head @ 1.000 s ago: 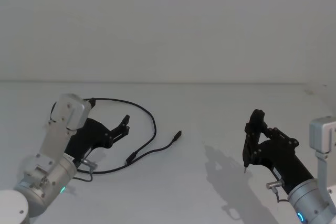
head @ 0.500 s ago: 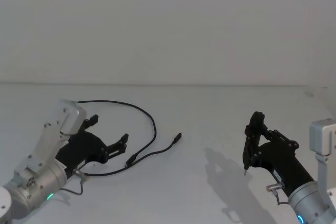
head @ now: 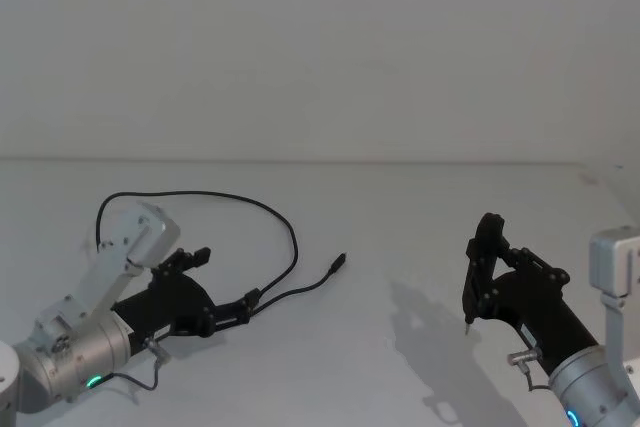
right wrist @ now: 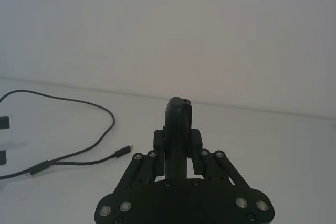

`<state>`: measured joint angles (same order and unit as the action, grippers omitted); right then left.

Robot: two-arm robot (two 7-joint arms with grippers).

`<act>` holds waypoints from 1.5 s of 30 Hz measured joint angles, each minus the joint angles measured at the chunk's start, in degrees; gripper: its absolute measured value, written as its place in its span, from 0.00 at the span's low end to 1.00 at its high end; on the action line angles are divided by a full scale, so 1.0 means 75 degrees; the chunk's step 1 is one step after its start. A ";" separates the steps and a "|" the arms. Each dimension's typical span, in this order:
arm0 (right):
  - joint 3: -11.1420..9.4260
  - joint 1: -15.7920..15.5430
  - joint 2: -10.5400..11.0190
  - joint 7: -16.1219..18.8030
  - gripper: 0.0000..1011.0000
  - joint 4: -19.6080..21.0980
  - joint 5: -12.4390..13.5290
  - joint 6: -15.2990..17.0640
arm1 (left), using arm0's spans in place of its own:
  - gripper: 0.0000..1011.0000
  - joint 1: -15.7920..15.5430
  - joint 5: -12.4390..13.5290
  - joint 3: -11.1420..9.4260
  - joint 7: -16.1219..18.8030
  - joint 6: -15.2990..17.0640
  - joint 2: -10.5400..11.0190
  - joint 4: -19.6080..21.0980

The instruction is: Pick up the data cable with the one hand.

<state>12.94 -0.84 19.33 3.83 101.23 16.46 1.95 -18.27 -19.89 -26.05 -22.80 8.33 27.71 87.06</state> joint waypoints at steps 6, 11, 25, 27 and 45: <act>0.0000 0.0000 0.0000 0.0000 0.28 0.0001 0.0000 0.0000 | 0.99 -0.0229 -0.0044 -0.0162 -0.0448 0.0031 -0.0047 -0.0246; 0.0000 0.0000 0.0000 0.0000 0.28 0.0000 0.0000 0.0000 | 0.99 -0.0401 -0.0052 -0.0300 -0.0691 0.0051 -0.0096 -0.0438; 0.0000 0.0000 0.0000 0.0000 0.28 0.0000 0.0000 0.0000 | 0.99 -0.0843 0.0088 -0.0677 -0.1049 0.0071 -0.0339 -0.1020; 0.0000 0.0000 0.0000 0.0000 0.28 0.0000 0.0000 0.0000 | 0.99 -0.0895 0.0134 -0.0721 -0.1050 0.0066 -0.0402 -0.1112; 0.0000 0.0000 0.0000 0.0000 0.28 0.0000 0.0000 0.0000 | 0.68 -0.1111 0.0386 -0.0923 -0.1021 -0.0039 -0.0862 -0.1629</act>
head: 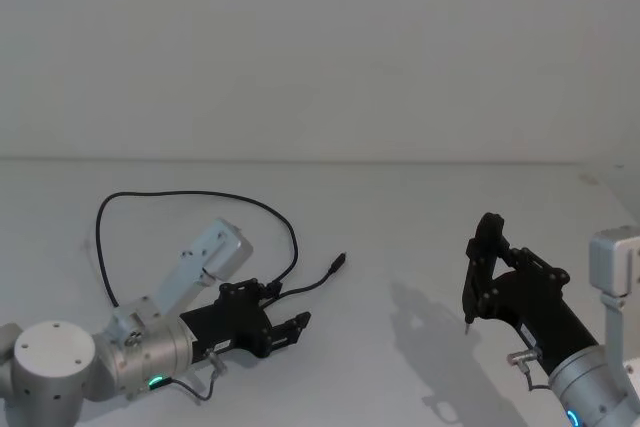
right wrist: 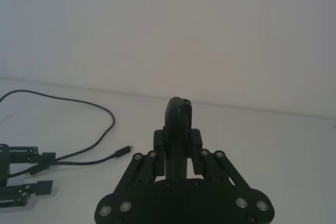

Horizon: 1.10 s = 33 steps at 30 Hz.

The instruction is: Pick up the data cable with the one hand.

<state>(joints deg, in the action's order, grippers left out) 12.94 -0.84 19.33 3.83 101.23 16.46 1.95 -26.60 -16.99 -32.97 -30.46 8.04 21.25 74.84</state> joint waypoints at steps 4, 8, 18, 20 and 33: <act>0.0000 0.0000 0.0000 0.0000 0.28 0.0000 0.0000 0.0000 | 0.55 -0.0026 0.0054 -0.0029 -0.0003 -0.0014 -0.0084 -0.0076; 0.0000 0.0000 0.0000 0.0000 0.28 0.0000 0.0000 0.0000 | 0.43 -0.0038 0.0095 -0.0039 -0.0006 -0.0019 -0.0132 -0.0114; 0.0000 0.0000 0.0000 0.0000 0.28 0.0000 0.0000 0.0000 | 0.12 0.0008 0.0225 -0.0017 0.0060 -0.0032 -0.0178 -0.0077; 0.0000 0.0000 0.0000 0.0000 0.28 0.0000 0.0000 0.0000 | 0.05 0.0027 0.0239 -0.0004 0.0076 -0.0032 -0.0172 -0.0051; 0.0000 0.0000 0.0000 0.0000 0.28 0.0000 0.0000 0.0000 | 0.03 0.0267 0.0321 0.0166 0.0167 -0.0006 -0.0011 0.0310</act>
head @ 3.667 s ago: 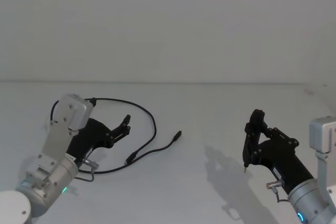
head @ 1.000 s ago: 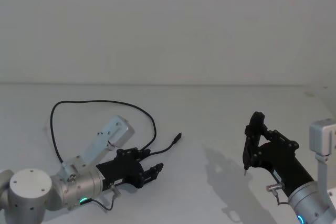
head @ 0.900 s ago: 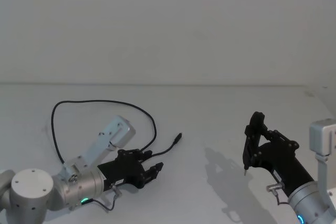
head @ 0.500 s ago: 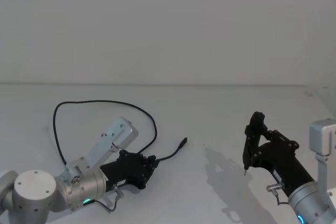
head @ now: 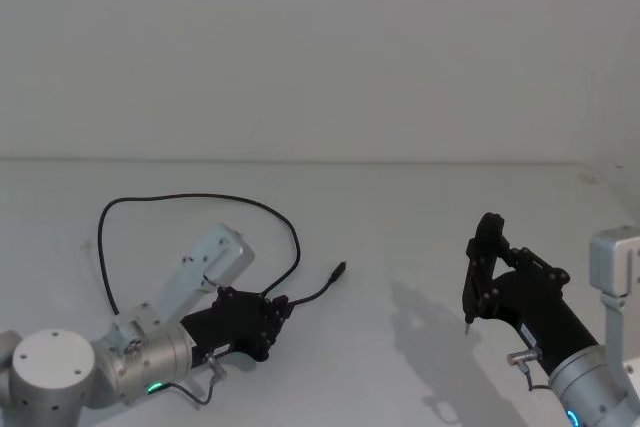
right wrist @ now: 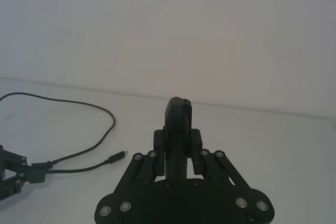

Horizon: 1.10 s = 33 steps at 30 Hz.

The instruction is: Pick up the data cable with the one hand.

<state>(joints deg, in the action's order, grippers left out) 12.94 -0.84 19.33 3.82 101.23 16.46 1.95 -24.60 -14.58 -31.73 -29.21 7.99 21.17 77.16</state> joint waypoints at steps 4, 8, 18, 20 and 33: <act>0.0000 0.0000 0.0001 0.0000 0.28 0.0000 0.0000 0.0000 | 0.04 0.0051 -0.0013 0.0070 -0.0053 -0.0002 0.0101 0.0165; 0.0000 0.0000 0.0000 0.0000 0.28 0.0000 0.0001 0.0000 | 0.03 0.0079 -0.0088 0.0142 -0.0209 -0.0010 0.0254 0.0342; 0.0000 0.0000 0.0000 0.0000 0.28 0.0000 0.0000 0.0000 | 0.03 0.0082 -0.0453 0.0329 -0.0906 -0.0066 0.0790 0.0814; 0.0000 0.0000 0.0000 0.0000 0.28 0.0000 0.0000 0.0000 | 0.03 0.0082 -0.0512 0.0359 -0.1021 -0.0074 0.0881 0.0891; 0.0000 0.0000 0.0000 0.0000 0.28 0.0000 0.0000 0.0000 | 0.03 0.0089 -0.0716 0.0456 -0.1395 -0.0102 0.1197 0.1157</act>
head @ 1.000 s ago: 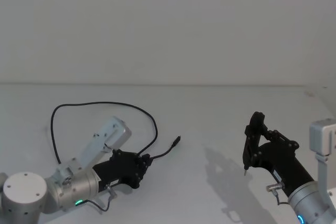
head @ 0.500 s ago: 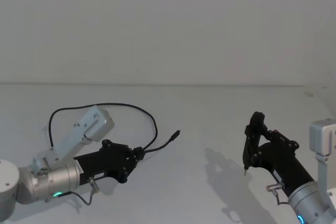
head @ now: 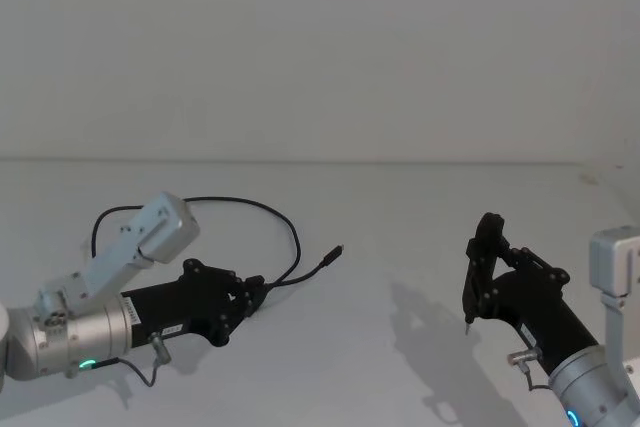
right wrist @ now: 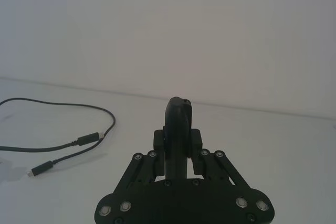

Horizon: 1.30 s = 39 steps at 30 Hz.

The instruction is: Pick up the data cable with the one hand.

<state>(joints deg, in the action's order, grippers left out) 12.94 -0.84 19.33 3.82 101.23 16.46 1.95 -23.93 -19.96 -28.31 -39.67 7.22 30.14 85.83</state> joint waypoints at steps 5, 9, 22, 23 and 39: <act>0.0000 0.0000 0.0000 0.0000 0.28 0.0000 0.0001 0.0000 | 0.03 0.0001 -0.0039 0.0019 -0.0075 -0.0004 0.0056 0.0048; 0.0000 0.0000 0.0000 0.0000 0.28 0.0000 0.0000 0.0000 | 0.03 0.0001 -0.0057 0.0029 -0.0109 -0.0007 0.0087 0.0073; 0.0009 0.0104 -0.0002 0.0122 0.28 -0.0071 0.0025 -0.0015 | 0.03 0.0001 -0.0093 0.0046 -0.0172 -0.0013 0.0139 0.0119; 0.0020 0.0172 0.0001 0.0212 0.28 -0.0115 0.0054 -0.0033 | 0.03 0.0000 -0.0094 0.0046 -0.0174 -0.0013 0.0140 0.0120; 0.0231 0.1331 -0.0062 0.1606 0.28 -0.1132 0.0597 -0.0346 | 0.03 0.0000 -0.0107 0.0055 -0.0196 -0.0013 0.0157 0.0134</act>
<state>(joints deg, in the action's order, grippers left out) 14.67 9.14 18.87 15.87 92.74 20.94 -0.65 -23.94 -20.75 -27.89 -41.14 7.12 31.32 86.84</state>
